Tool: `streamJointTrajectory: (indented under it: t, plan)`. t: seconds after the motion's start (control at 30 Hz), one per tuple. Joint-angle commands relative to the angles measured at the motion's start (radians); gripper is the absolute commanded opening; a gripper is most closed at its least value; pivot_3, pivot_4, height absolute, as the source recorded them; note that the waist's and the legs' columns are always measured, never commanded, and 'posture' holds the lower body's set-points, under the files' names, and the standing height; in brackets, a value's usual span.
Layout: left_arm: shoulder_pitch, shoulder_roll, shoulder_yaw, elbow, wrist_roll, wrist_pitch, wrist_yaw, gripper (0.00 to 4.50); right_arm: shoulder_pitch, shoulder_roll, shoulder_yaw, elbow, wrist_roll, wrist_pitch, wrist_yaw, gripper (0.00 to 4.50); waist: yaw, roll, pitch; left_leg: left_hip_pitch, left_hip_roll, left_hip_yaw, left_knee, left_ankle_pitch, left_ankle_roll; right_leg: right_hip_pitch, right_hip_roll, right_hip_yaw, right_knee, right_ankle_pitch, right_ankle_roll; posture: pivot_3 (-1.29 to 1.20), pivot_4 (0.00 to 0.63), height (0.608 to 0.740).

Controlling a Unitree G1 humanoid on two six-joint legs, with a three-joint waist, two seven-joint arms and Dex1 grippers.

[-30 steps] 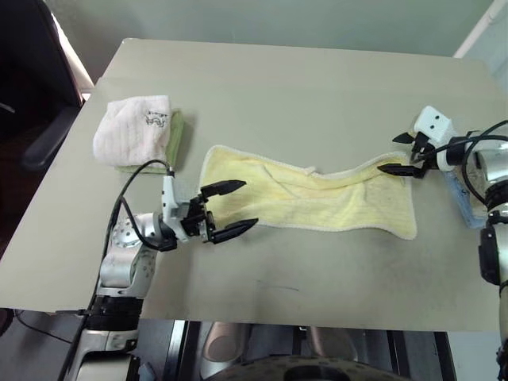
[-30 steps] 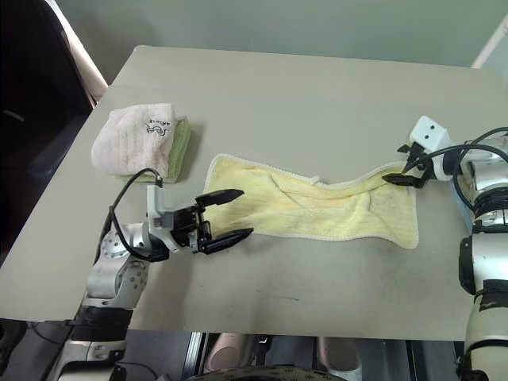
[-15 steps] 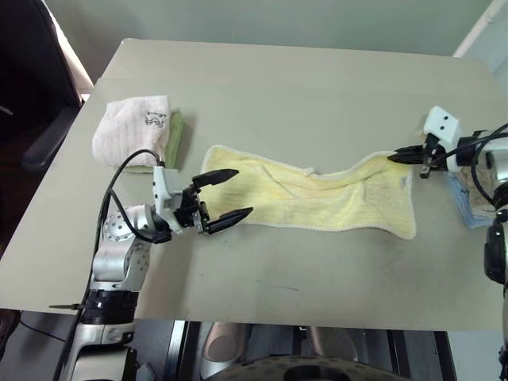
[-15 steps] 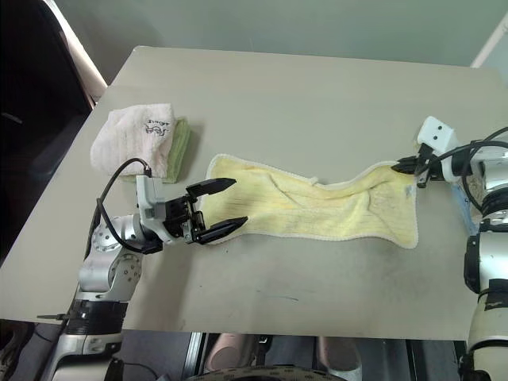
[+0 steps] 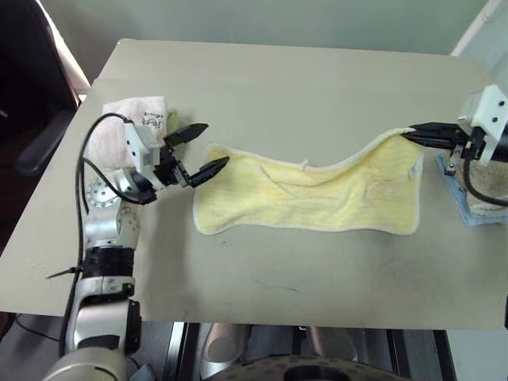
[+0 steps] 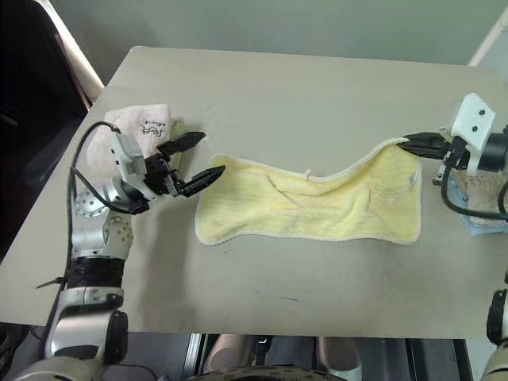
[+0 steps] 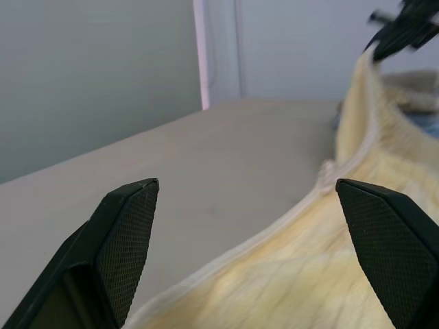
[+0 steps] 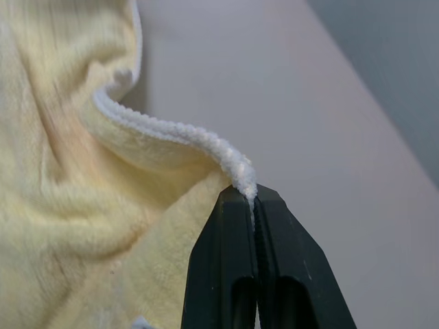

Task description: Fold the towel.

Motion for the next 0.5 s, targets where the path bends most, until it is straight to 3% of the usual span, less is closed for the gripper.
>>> streamJointTrajectory:
  t: [0.03,0.5]
  plan:
    - [-0.082,0.031,0.014,0.114,0.042,-0.053,-0.016,4.5,0.033,-0.03,-0.098,-0.205,0.08,0.096,-0.079,0.02,0.0,0.0,0.0,0.0,0.0,0.0,0.0,0.0,0.0,0.0,0.0,0.0,0.0,0.0,0.0,0.0,0.15,0.728]
    - [-0.275,0.006,-0.067,0.544,0.257,-0.221,0.019,4.5,0.024,-0.116,-0.243,-0.495,0.302,0.313,-0.188,0.02,0.002,0.0,0.0,-0.007,-0.002,-0.001,0.001,0.008,-0.002,-0.004,0.001,0.001,-0.001,0.0,0.005,0.0,0.15,0.728]
